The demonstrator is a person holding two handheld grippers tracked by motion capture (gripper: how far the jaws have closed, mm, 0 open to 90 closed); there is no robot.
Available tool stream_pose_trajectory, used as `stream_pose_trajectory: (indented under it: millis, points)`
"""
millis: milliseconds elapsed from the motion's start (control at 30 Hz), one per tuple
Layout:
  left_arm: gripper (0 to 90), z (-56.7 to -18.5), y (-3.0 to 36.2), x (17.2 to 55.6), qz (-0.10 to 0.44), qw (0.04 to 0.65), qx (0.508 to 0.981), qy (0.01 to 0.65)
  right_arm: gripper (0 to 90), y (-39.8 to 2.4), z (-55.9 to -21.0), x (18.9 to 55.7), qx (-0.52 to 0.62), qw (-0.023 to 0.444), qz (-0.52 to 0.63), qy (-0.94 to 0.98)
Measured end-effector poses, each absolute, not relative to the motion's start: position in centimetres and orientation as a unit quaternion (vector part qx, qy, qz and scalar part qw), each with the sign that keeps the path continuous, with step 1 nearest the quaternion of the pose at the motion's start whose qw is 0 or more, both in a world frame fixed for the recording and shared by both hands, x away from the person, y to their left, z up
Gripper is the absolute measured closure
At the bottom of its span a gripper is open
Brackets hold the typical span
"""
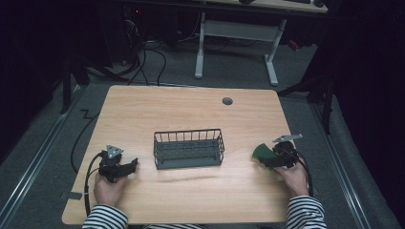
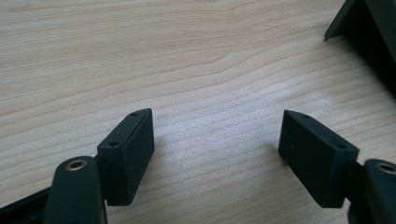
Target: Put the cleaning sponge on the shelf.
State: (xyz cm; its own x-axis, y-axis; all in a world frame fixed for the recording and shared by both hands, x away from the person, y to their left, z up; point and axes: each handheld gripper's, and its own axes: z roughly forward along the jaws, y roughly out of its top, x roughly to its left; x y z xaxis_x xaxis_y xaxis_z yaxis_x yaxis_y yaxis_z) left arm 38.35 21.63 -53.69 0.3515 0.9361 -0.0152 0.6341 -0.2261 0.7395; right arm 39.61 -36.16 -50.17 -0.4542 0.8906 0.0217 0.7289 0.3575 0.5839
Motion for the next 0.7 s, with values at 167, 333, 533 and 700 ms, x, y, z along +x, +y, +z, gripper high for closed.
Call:
stream_pose_trajectory:
  millis: [167,333,533,700]
  points:
    - [27.3,-53.7,21.62,38.35,0.225,0.337,0.75,0.523,21.8,-36.01,-50.17,39.52,0.494,0.155,0.264,0.814]
    - [27.3,-53.71,21.58,38.36,0.226,0.337,0.749,0.525,25.2,-36.03,-50.11,39.27,0.486,0.158,0.263,0.818]
    - [27.3,-53.71,21.55,38.36,0.226,0.336,0.748,0.526,29.6,-35.94,-49.99,38.93,0.482,0.166,0.262,0.819]
    - [27.3,-53.71,21.55,38.36,0.227,0.336,0.748,0.526,30.2,-35.89,-49.99,38.69,0.485,0.168,0.263,0.817]
